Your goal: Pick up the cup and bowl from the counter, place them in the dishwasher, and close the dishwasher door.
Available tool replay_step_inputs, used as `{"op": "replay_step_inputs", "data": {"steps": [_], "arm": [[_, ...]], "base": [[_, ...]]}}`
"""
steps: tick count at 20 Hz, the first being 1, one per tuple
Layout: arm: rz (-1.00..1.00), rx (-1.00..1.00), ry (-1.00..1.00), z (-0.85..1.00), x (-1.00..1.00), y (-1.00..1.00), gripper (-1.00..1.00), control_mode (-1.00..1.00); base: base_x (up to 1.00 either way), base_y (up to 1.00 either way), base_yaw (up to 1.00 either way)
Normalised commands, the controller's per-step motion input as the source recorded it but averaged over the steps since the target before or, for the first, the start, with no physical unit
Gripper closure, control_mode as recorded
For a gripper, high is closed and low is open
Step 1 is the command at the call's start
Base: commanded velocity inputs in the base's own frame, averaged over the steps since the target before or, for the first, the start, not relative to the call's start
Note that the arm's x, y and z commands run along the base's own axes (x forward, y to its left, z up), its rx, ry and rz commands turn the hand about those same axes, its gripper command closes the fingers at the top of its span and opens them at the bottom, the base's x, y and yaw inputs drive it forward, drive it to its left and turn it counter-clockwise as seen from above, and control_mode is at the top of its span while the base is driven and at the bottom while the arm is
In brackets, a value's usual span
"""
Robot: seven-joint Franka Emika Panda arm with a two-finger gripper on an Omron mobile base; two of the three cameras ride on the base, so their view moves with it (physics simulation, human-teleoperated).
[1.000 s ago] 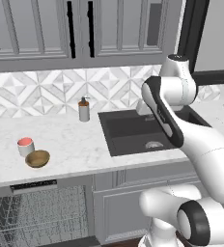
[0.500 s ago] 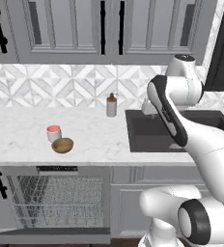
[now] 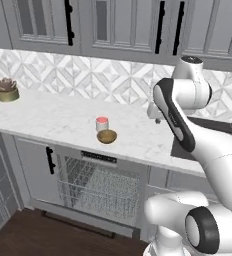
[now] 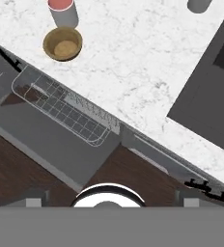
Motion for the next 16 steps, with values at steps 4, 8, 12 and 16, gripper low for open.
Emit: {"op": "replay_step_inputs", "data": {"steps": [4, 8, 12, 16], "arm": [[0.00, 0.00, 0.00, 0.00, 0.00, 0.00, -1.00, 1.00], [0.00, 0.00, 0.00, 0.00, 0.00, 0.00, -1.00, 1.00], [0.00, 0.00, 0.00, 0.00, 0.00, 0.00, -1.00, 1.00], [0.00, 0.00, 0.00, 0.00, 0.00, 0.00, -1.00, 1.00]], "base": [[0.00, -0.45, 0.49], [-0.02, -0.59, 0.45], [0.00, -0.59, 0.36], [0.03, -0.57, 0.25]]}}
